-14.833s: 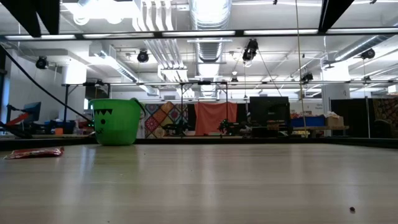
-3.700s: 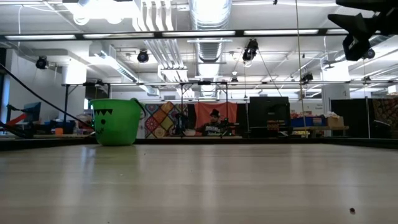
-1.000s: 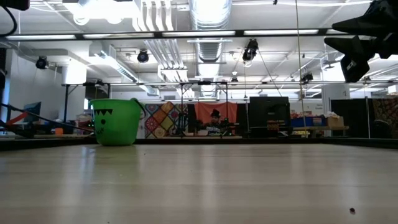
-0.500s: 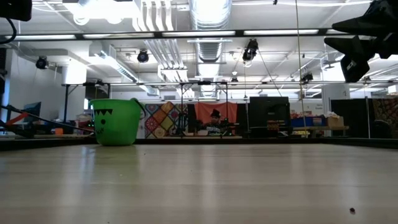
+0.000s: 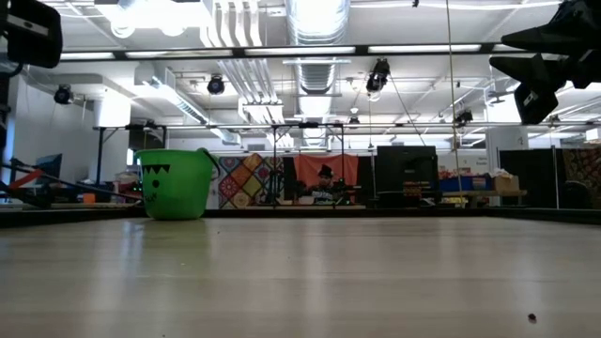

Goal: Sort candy
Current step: Return to Home Position

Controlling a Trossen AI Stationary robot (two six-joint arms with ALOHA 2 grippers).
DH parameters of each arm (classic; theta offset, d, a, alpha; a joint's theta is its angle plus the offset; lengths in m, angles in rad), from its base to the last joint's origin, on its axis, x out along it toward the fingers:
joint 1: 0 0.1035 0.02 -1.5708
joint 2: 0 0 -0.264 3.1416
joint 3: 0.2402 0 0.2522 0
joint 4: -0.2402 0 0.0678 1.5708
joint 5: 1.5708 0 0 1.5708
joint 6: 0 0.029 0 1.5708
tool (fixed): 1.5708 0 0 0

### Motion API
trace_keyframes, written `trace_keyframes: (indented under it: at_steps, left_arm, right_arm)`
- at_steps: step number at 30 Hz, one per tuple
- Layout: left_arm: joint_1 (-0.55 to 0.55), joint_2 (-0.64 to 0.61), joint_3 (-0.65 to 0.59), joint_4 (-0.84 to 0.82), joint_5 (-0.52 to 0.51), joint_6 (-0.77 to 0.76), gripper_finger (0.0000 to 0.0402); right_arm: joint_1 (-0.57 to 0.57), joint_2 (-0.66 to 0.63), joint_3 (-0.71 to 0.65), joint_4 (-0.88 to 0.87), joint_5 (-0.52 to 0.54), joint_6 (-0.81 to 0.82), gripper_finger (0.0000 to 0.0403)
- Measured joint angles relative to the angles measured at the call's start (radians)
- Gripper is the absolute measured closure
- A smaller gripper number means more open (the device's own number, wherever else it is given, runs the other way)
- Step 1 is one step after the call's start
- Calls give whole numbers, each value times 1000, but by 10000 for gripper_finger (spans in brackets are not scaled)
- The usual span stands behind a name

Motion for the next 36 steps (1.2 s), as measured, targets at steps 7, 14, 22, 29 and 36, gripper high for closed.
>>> trace_keyframes:
  at_steps: [7, 14, 22, 29, 36]
  left_arm:
    - [36, -89, 0, -68, -9, 30, 232]
    - [163, -88, -1, -141, -9, 22, 232]
    - [277, -88, -1, -185, -20, -18, 232]
    - [295, -87, -1, -225, -169, -2, 232]
    - [294, -87, -1, -218, -244, 34, 232]
  right_arm:
    - [0, 0, 0, -5, 0, 0, 277]
    - [0, 1, 0, -8, 1, 0, 277]
    - [0, 1, 0, -8, 0, 0, 277]
    - [0, 1, 0, -8, 0, 0, 277]
    - [0, 1, 0, -8, 0, 0, 277]
